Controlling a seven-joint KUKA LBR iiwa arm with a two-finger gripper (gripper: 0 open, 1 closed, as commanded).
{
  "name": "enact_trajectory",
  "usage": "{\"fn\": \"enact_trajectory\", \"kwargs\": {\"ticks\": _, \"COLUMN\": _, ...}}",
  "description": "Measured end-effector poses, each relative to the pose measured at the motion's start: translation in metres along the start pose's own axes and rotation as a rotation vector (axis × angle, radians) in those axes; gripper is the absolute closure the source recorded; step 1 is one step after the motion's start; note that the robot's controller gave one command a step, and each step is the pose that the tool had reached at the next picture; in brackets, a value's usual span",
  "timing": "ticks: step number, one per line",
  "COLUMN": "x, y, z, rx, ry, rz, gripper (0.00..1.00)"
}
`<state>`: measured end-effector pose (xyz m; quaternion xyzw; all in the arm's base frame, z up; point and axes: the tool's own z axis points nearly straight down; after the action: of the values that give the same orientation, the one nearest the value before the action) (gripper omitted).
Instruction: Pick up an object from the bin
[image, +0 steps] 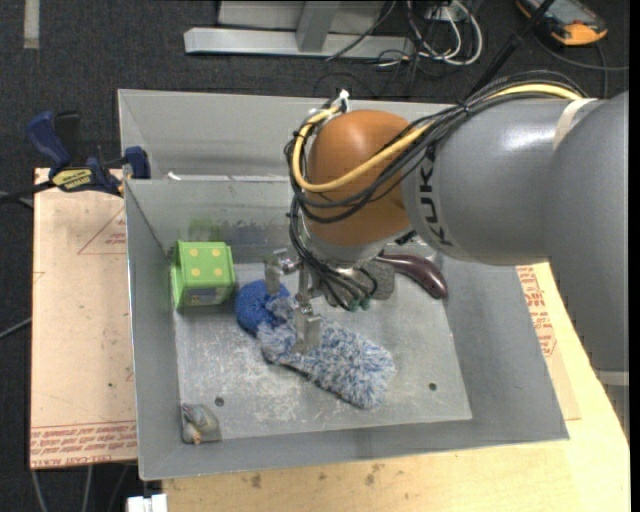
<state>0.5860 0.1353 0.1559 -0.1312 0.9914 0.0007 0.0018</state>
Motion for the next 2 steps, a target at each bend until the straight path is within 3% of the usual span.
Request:
{"fn": "enact_trajectory", "kwargs": {"ticks": 1, "x": 0.003, "y": -0.008, "z": 0.033, "rx": -0.001, "ry": 0.006, "rz": -0.015, "gripper": 0.00}}
{"fn": "enact_trajectory", "kwargs": {"ticks": 2, "x": -0.013, "y": -0.061, "z": 0.077, "rx": -0.001, "ry": 0.003, "rz": 0.005, "gripper": 1.00}}
